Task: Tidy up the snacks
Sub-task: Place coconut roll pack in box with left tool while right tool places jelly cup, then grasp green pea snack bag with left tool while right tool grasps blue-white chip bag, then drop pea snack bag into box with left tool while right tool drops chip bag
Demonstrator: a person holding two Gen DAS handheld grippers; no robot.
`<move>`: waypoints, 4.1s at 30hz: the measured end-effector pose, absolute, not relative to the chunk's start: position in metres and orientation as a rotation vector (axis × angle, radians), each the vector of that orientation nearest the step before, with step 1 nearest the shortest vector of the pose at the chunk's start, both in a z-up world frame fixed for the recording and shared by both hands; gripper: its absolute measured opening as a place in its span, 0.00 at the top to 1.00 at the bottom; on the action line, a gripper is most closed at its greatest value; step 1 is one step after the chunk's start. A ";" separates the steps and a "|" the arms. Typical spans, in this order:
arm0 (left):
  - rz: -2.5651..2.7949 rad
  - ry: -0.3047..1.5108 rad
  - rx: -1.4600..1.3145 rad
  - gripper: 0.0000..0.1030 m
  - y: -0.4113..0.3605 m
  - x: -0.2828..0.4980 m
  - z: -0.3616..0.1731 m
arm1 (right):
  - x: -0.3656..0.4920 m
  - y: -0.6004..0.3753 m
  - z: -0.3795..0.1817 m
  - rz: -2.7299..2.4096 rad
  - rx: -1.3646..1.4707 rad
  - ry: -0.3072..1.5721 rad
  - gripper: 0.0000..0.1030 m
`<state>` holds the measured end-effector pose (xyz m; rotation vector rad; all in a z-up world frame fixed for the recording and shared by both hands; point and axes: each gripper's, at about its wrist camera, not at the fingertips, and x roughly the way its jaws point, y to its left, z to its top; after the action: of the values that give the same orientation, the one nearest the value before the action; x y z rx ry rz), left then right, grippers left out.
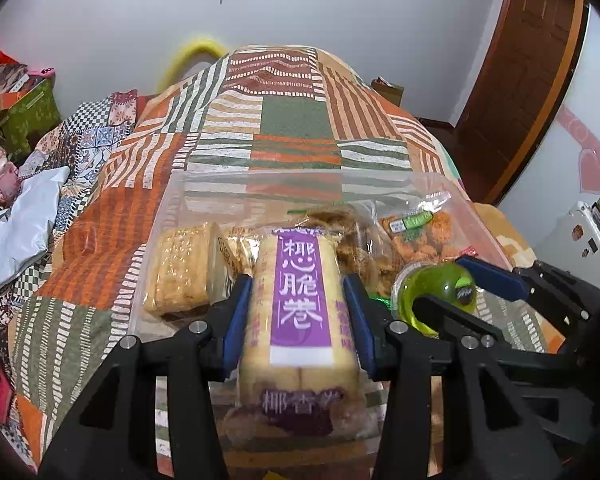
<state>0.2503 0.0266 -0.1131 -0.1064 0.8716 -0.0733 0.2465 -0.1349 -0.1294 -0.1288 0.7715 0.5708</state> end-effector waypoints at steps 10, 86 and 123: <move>-0.072 0.826 -0.103 0.52 0.029 0.220 -0.092 | 0.232 -0.145 -0.109 0.544 -0.115 0.711 0.41; -0.089 0.928 -0.061 0.47 0.048 0.085 -0.146 | 0.125 -0.145 -0.159 0.676 -0.113 0.874 0.43; -0.049 0.785 -0.123 0.48 0.058 0.084 -0.097 | 0.142 -0.150 -0.143 0.679 -0.143 0.829 0.59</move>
<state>0.0845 0.0582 -0.0973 -0.1234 0.7847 -0.0494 0.1423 -0.1497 -0.1426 -0.1425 0.8285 0.6793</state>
